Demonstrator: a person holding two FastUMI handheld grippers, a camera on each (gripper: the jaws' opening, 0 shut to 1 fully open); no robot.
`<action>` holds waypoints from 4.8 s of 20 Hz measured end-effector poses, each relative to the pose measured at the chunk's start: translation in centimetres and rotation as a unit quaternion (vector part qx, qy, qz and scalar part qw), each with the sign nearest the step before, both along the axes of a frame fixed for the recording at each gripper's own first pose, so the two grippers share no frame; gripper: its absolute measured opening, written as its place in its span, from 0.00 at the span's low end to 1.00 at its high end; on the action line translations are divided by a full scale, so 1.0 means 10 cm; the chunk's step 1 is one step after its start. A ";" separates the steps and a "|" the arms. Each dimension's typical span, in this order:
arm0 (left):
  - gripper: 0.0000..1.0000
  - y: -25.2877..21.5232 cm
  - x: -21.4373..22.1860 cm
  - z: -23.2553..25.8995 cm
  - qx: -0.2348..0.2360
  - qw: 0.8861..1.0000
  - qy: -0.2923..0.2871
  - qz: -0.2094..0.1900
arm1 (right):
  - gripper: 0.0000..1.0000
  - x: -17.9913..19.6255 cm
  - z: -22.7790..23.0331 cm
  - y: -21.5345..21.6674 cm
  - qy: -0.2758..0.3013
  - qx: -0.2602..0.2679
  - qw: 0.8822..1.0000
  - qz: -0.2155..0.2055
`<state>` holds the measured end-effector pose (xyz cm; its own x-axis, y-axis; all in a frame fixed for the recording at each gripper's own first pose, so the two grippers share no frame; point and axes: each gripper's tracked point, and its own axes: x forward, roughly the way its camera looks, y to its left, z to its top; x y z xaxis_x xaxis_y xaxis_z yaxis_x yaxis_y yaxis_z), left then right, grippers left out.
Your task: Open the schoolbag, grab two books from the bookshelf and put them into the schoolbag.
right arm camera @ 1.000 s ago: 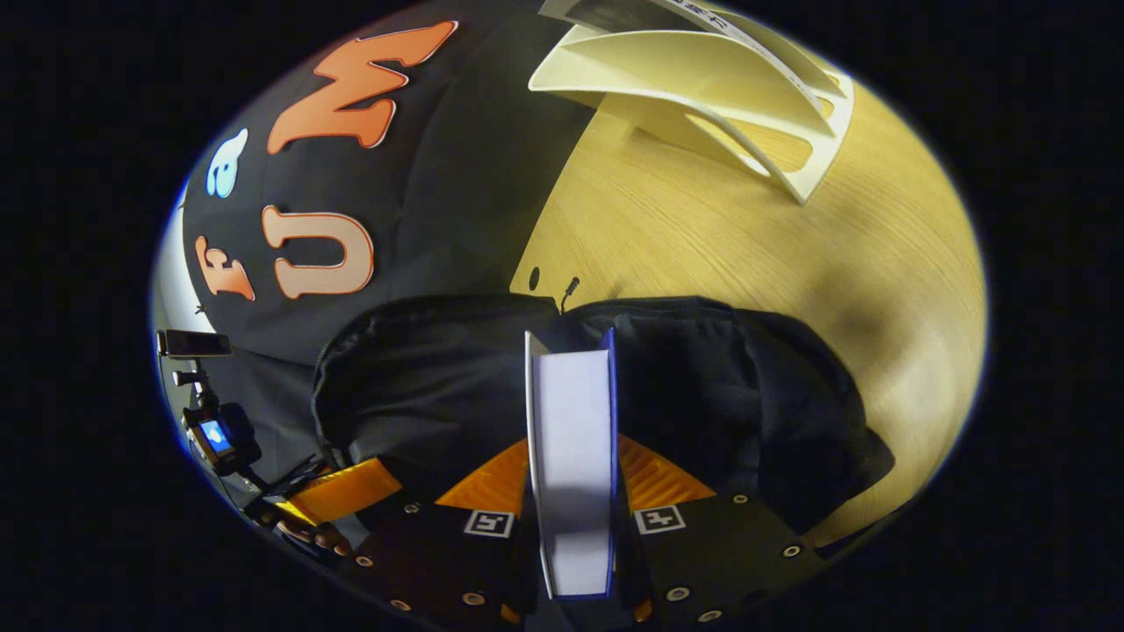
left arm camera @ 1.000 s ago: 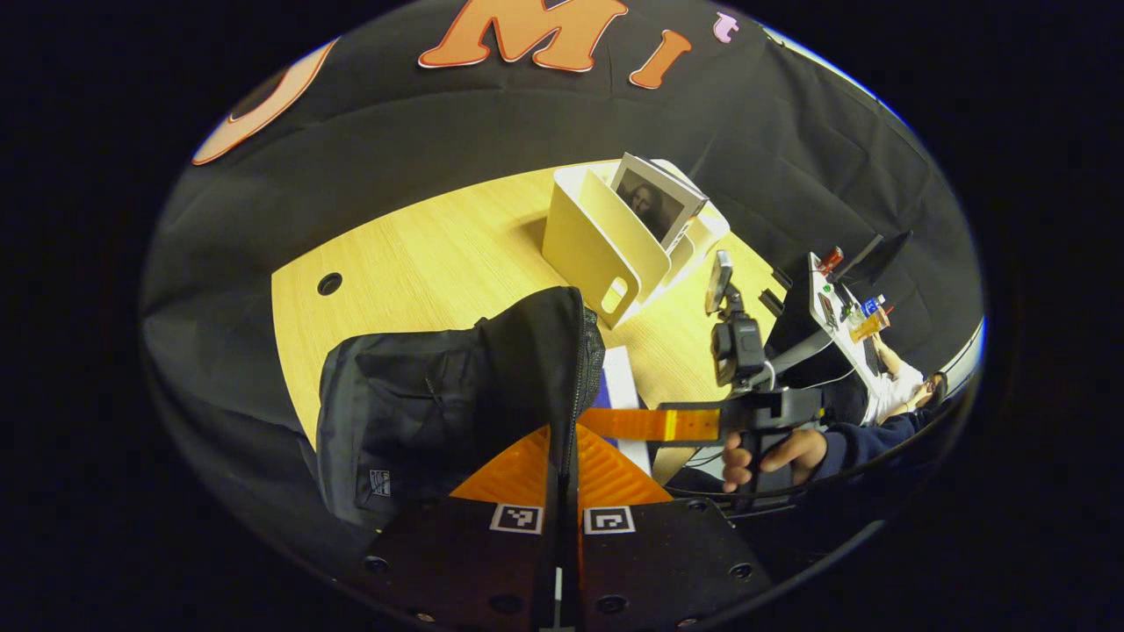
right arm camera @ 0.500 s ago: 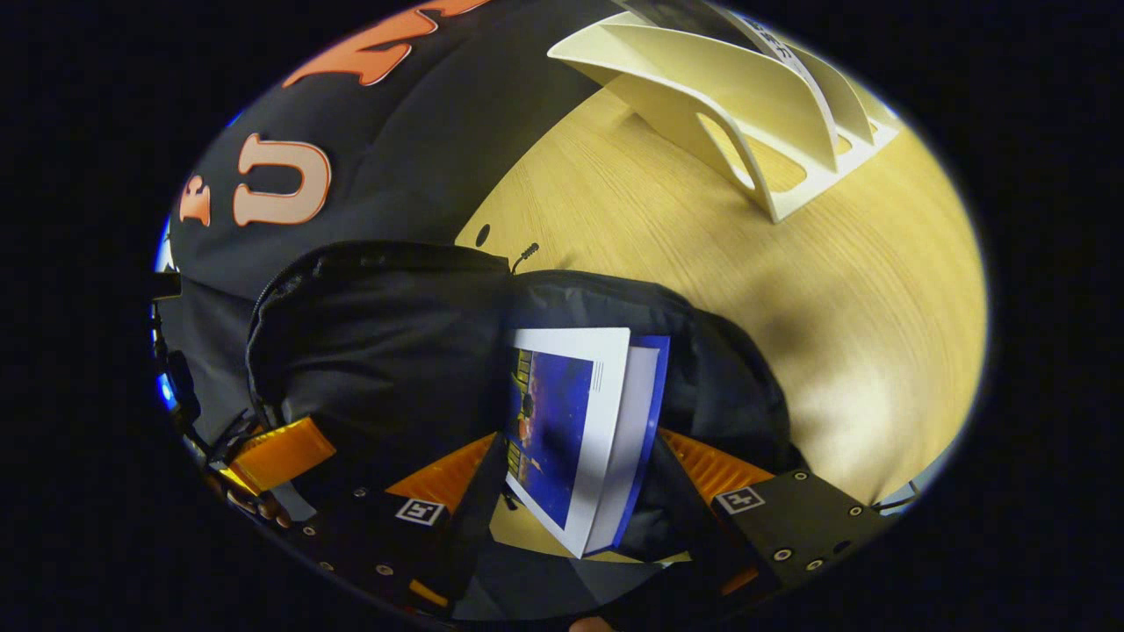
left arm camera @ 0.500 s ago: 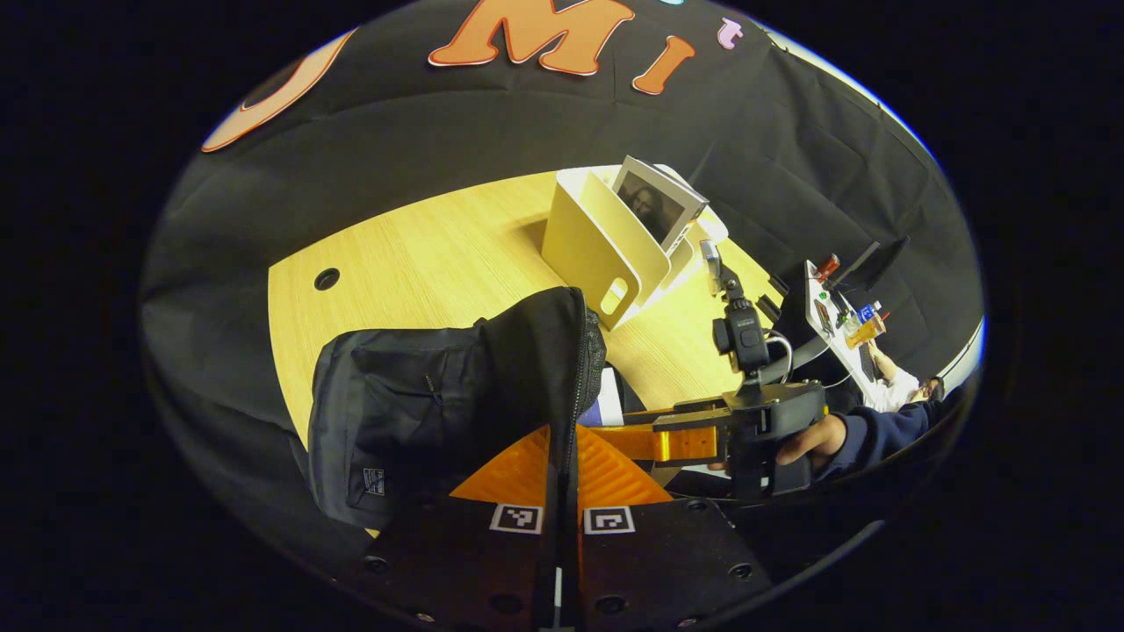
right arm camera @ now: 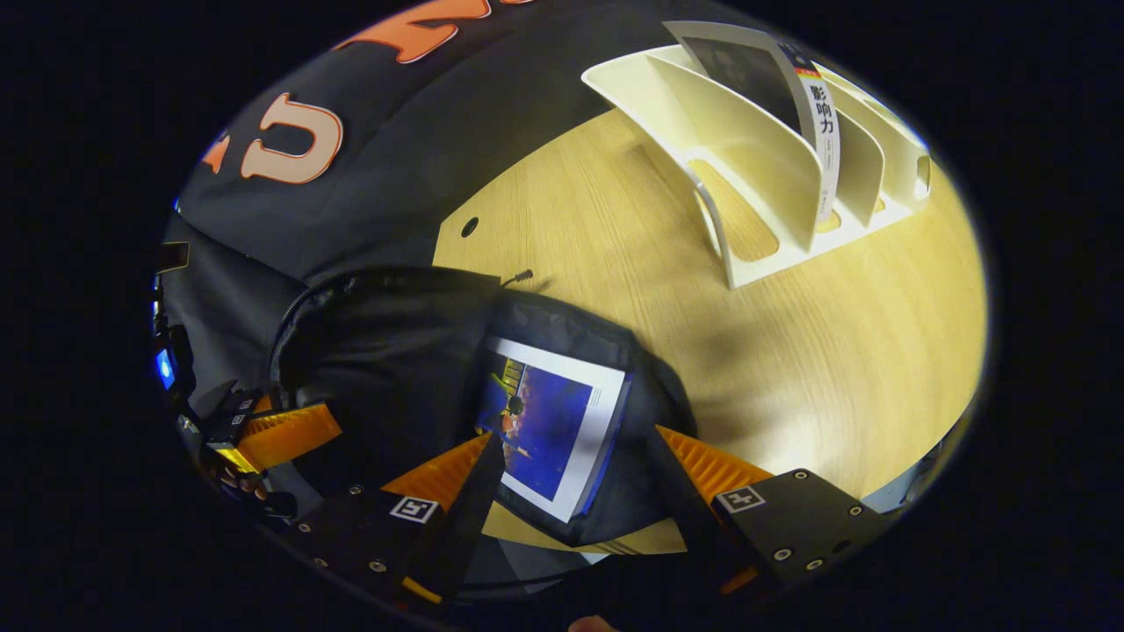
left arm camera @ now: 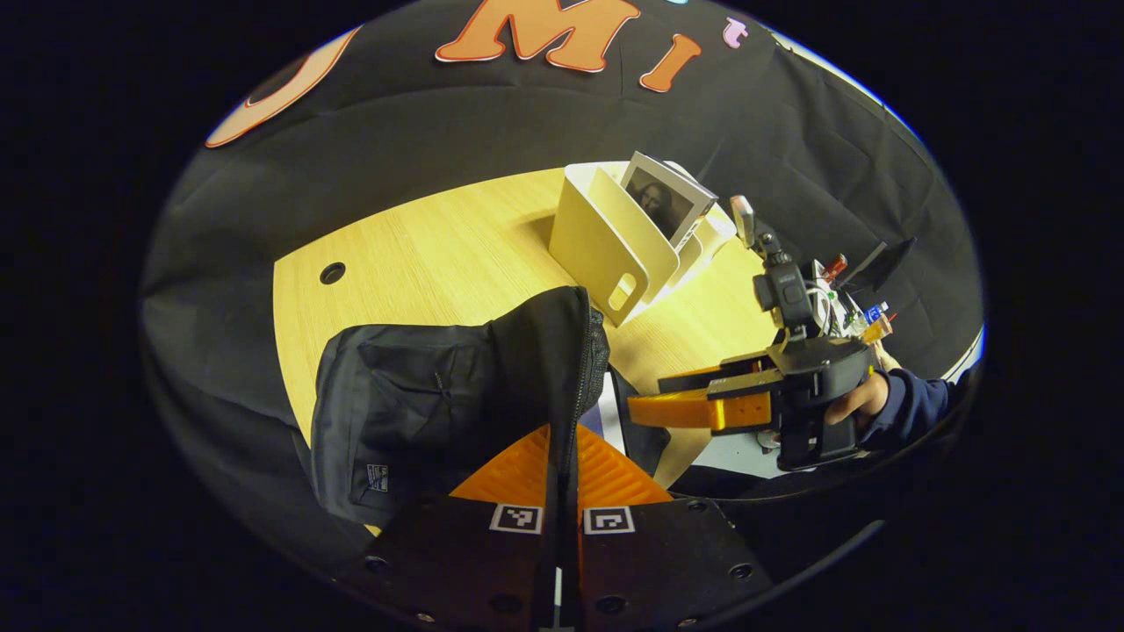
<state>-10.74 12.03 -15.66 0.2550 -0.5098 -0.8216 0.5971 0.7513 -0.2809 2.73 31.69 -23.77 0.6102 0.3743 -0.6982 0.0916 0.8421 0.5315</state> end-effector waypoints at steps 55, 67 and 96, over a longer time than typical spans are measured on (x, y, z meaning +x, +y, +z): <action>0.03 -0.39 -0.12 -0.56 0.037 0.987 0.046 0.151 | 0.52 1.81 1.12 -2.54 0.106 -0.239 0.963 0.068; 0.03 -0.35 -0.08 -0.59 0.026 0.992 0.039 0.118 | 0.35 1.55 1.24 -2.52 0.118 -0.234 0.965 0.007; 0.03 -0.27 -0.09 -0.57 -0.003 1.000 0.015 -0.025 | 0.33 -0.66 1.49 -2.07 0.066 -0.080 0.984 -0.143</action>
